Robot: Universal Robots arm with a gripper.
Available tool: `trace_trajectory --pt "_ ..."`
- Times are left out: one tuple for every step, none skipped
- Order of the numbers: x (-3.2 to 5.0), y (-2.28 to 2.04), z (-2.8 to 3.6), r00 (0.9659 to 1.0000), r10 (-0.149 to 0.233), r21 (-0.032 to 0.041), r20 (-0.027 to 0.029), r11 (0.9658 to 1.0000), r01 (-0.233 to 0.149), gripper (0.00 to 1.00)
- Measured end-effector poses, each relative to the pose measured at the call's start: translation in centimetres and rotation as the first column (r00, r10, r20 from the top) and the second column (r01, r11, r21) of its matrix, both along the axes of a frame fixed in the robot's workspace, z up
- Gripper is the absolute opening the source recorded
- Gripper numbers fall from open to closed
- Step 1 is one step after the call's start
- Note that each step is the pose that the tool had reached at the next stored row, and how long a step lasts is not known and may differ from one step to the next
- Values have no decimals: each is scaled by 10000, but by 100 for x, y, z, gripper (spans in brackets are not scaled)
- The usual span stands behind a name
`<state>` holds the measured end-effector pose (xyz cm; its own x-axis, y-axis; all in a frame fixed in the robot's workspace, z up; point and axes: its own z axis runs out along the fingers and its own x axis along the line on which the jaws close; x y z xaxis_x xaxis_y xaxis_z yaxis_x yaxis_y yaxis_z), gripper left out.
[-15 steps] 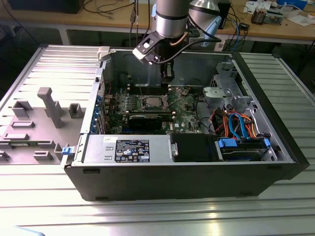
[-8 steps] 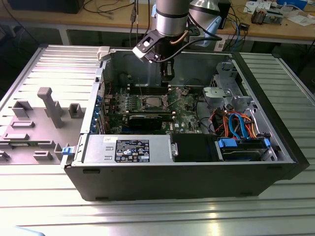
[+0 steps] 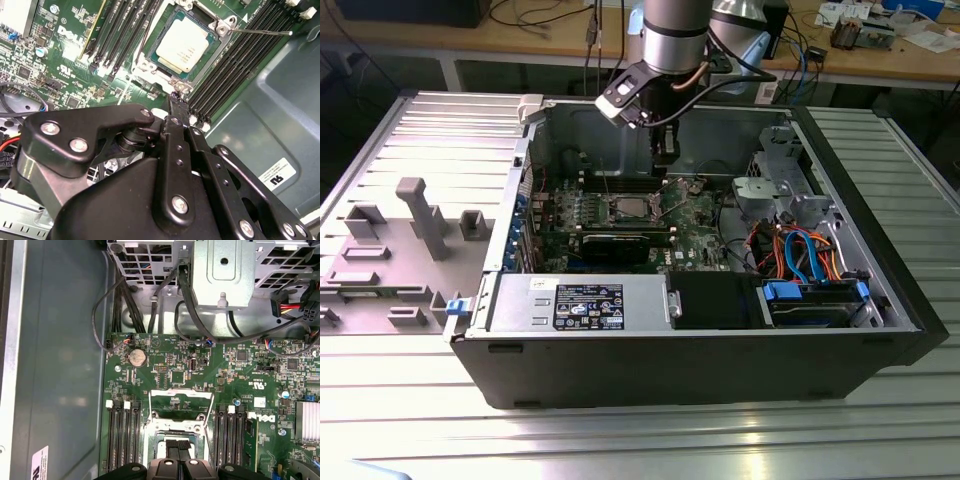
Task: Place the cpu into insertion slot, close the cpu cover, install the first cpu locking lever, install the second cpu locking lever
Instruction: 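Close the cpu cover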
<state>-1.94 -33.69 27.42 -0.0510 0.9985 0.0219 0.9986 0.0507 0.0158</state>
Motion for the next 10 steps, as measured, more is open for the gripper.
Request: trace_trajectory --pt "3 0 0 10000 0 0 0 10000 0 11" --pt "6 0 0 10000 0 0 0 10000 0 11" --pt "9 0 0 10000 0 0 1 10000 0 11" --pt "12 0 0 10000 0 0 0 10000 0 11" --pt "16 0 0 10000 0 0 0 10000 0 11" --pt "21 0 0 10000 0 0 1 10000 0 11" --pt "25 0 0 10000 0 0 1 10000 0 11" --pt "32 0 0 10000 -1 0 1 10000 1 11" --pt "36 0 0 10000 0 0 0 10000 0 11" --pt "40 0 0 10000 0 1 0 10000 0 11"
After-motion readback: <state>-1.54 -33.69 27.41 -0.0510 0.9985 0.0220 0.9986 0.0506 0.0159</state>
